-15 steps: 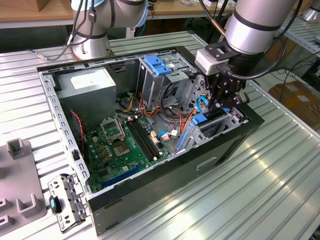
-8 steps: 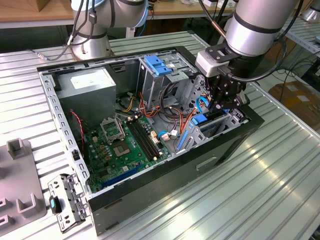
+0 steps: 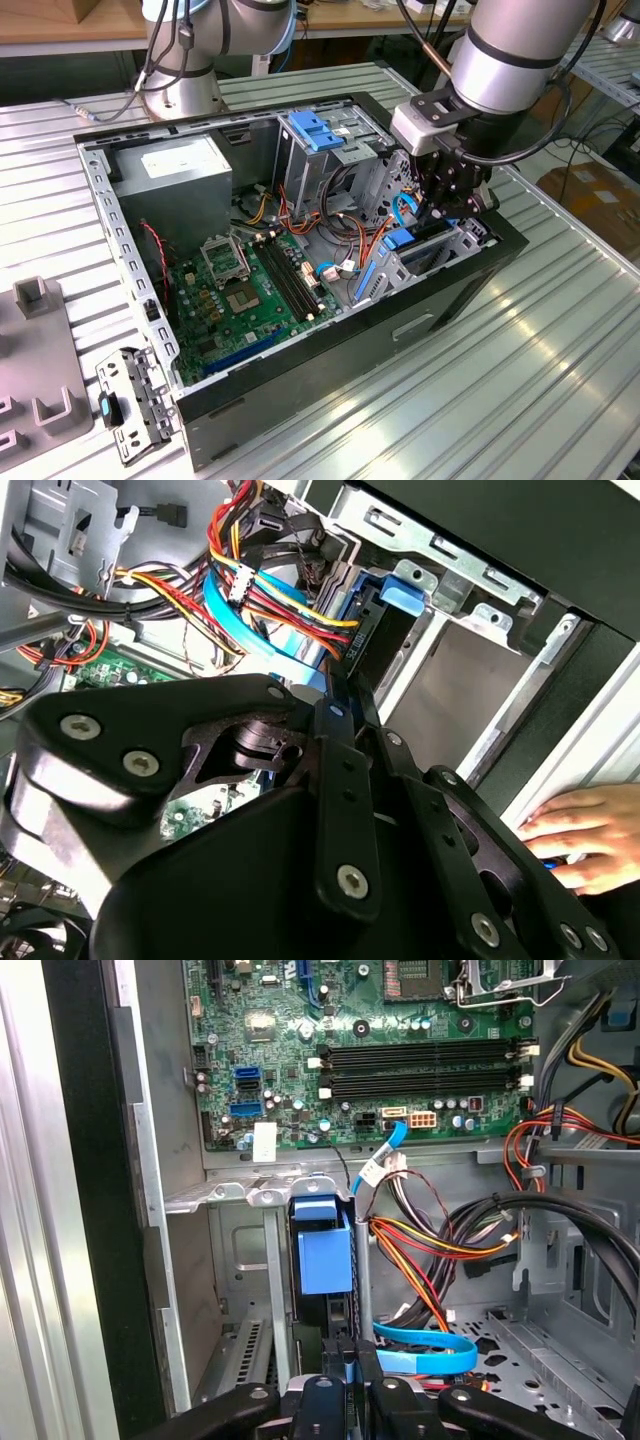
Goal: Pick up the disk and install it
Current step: 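Insert the second disk wire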
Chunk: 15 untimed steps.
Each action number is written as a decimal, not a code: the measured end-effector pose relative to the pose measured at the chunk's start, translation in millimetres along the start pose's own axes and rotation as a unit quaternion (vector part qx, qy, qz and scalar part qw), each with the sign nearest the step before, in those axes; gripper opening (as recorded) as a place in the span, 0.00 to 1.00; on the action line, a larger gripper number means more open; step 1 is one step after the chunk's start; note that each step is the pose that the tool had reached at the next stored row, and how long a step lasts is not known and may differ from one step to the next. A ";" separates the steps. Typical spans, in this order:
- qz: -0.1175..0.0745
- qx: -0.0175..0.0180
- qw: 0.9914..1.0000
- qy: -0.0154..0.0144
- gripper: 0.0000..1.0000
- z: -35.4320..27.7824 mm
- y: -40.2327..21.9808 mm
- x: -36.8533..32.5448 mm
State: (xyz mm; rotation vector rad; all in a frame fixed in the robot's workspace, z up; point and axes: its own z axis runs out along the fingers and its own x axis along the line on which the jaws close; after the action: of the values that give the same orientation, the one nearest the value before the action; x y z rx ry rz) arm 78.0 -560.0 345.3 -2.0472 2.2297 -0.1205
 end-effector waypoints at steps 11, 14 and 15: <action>0.000 0.000 1.000 -0.001 0.16 -1.5 -0.2 0.3; 0.000 0.000 1.000 -0.001 0.16 -1.8 -0.4 0.4; 0.000 0.000 1.000 -0.001 0.16 -2.0 -0.4 0.4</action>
State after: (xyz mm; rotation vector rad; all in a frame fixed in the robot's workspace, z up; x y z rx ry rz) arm 78.0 -560.5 347.4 -2.0459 2.2287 -0.1177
